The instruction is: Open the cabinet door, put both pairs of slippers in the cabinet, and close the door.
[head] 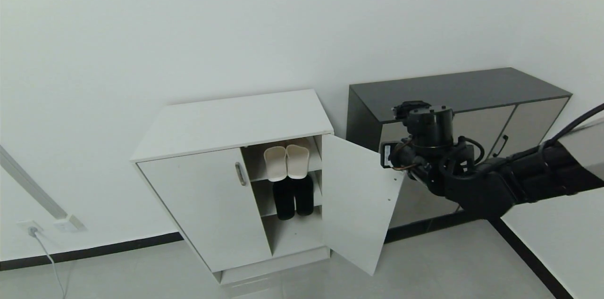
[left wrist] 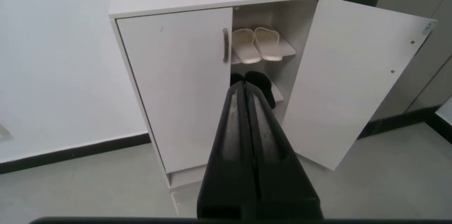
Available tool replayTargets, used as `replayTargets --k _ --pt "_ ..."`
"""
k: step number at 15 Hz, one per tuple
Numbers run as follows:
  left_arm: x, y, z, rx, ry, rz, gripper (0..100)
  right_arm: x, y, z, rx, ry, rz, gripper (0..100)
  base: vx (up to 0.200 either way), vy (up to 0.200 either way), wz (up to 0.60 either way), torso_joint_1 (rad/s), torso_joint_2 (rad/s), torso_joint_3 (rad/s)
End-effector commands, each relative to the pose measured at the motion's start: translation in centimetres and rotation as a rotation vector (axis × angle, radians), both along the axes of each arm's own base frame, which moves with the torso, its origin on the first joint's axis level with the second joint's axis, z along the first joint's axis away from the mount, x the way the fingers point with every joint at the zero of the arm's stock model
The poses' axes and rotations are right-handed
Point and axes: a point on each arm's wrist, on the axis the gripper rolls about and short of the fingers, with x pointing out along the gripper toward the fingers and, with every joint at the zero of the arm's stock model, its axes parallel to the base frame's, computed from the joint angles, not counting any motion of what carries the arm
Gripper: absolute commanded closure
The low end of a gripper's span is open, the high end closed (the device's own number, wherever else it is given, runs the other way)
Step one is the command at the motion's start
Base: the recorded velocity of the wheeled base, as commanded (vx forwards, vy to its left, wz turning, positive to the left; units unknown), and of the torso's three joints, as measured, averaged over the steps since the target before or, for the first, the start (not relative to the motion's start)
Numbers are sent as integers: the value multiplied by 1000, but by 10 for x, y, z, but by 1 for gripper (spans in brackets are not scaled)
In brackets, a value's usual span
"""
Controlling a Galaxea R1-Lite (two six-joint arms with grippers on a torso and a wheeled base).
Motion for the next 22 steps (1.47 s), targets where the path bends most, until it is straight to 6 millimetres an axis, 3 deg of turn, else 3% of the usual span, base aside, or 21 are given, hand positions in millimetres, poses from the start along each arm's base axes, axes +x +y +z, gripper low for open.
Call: replayTargets --k 1,6,10,22 --pt "0 0 0 -1 0 0 100 29 -1 -14 -1 8 -33 100 0 0 0 0 0 0" --pt "0 0 0 -2 2 2 100 68 -6 -27 16 -1 -56 100 0 0 0 0 0 0" --pt "0 0 0 -4 0 3 100 86 -11 -41 13 6 -77 100 0 0 0 0 0 0" --pt "0 0 0 -4 0 3 100 100 -13 -71 -14 63 -89 100 0 0 0 0 0 0"
